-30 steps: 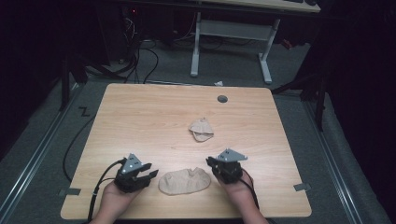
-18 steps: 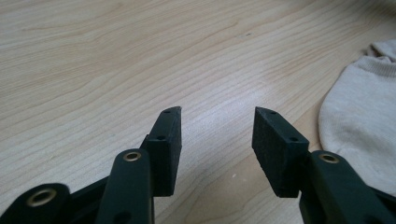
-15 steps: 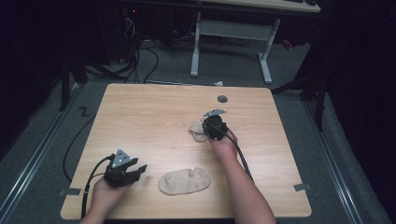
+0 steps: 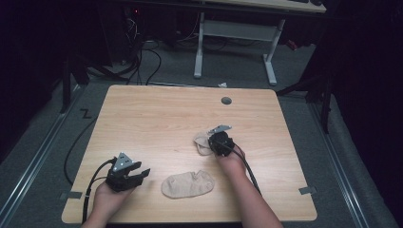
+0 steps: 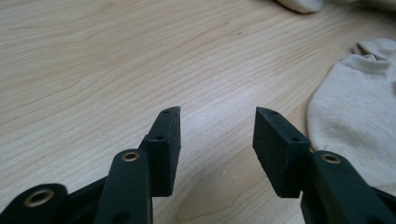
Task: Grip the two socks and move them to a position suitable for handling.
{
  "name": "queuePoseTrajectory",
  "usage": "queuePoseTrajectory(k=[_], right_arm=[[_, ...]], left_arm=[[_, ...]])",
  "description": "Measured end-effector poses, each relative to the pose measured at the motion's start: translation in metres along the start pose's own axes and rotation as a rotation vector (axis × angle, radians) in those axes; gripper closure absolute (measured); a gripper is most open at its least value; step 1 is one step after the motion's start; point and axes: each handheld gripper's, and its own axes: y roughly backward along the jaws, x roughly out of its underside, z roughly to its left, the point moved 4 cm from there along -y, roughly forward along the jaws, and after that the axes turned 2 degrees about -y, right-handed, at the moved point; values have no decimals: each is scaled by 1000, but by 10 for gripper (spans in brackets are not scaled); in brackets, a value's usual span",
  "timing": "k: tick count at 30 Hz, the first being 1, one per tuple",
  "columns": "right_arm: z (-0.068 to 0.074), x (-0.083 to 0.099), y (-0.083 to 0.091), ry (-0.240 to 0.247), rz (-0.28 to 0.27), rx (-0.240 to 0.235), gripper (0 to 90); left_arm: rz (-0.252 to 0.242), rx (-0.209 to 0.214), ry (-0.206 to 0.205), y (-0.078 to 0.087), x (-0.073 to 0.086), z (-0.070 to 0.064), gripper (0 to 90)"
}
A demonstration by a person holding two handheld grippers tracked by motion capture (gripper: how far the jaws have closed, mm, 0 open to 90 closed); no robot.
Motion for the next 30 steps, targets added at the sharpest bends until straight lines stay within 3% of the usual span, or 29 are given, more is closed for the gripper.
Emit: queuePoseTrajectory(k=[8,11,14,16,21,30], right_arm=[[20,47,41,4,-38,28,851],[20,53,47,-5,-36,14,836],[21,55,48,-3,-49,19,776],[21,54,51,-15,-64,-4,750],[24,45,65,1,-142,-20,722],[31,37,69,18,-152,-40,698]], left_arm=[[-8,32,-28,0,-2,-12,516],[-22,49,-34,3,-3,-18,516],[-33,51,-45,4,-5,-21,515],[-35,49,-45,3,-5,-21,515],[-32,44,-33,3,-5,-19,512],[-33,48,-41,3,-5,-19,505]])
